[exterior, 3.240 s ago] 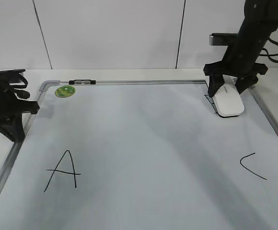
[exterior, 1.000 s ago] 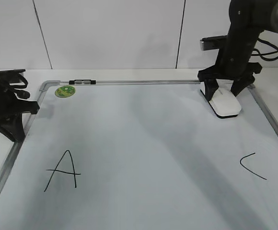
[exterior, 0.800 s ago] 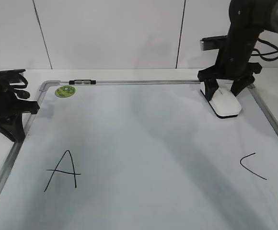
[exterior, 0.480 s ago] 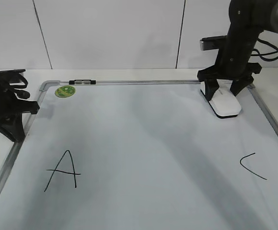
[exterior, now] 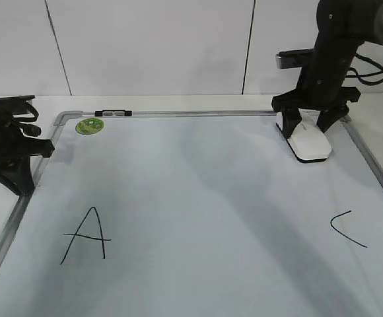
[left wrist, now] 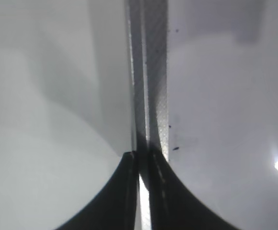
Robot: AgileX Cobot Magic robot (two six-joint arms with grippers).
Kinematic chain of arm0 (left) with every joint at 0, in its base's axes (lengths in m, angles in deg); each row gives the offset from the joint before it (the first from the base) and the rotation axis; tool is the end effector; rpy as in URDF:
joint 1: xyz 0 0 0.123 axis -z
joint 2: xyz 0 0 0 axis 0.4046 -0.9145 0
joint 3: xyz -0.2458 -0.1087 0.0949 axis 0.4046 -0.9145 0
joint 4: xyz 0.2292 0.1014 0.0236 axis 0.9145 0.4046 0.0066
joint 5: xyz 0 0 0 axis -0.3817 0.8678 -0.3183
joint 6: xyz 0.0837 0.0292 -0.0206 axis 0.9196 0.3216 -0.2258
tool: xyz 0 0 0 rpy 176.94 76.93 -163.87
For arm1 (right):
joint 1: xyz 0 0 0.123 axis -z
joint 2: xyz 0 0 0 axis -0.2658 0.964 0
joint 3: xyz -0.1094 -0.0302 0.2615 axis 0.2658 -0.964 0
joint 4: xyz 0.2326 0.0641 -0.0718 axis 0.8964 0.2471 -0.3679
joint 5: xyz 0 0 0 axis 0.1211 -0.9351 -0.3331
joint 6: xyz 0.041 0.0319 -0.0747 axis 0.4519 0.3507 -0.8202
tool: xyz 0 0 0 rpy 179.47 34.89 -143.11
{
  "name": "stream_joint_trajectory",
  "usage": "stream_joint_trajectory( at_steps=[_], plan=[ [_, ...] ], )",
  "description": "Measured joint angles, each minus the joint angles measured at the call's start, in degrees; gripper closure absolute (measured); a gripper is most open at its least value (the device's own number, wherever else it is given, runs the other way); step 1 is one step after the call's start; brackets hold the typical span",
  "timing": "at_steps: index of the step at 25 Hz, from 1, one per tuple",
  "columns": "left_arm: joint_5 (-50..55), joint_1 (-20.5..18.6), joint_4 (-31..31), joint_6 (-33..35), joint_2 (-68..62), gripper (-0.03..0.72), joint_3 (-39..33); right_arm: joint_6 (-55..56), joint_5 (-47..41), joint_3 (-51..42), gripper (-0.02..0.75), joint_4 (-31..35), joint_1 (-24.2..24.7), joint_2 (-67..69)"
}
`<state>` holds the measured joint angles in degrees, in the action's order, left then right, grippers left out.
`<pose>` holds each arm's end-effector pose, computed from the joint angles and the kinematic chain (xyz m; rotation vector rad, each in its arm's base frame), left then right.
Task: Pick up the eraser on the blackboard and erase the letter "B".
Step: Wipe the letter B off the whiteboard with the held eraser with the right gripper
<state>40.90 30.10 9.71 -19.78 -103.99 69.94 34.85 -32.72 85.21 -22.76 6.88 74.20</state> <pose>0.3768 -0.0527 0.1498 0.0338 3.1202 -0.2010 0.4807 0.0694 0.1892 -0.2338 2.9696 -0.0265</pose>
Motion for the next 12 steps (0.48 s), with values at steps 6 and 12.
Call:
stream_joint_trajectory(
  at_steps=[6,12],
  plan=[
    [0.00,0.00,0.00,0.00,0.00,0.659,0.00,0.00,0.00,0.07,0.183,2.41,0.10,0.00],
    [0.00,0.00,0.10,0.00,0.00,0.659,0.00,0.00,0.00,0.07,0.183,2.85,-1.90,0.00]
  ],
)
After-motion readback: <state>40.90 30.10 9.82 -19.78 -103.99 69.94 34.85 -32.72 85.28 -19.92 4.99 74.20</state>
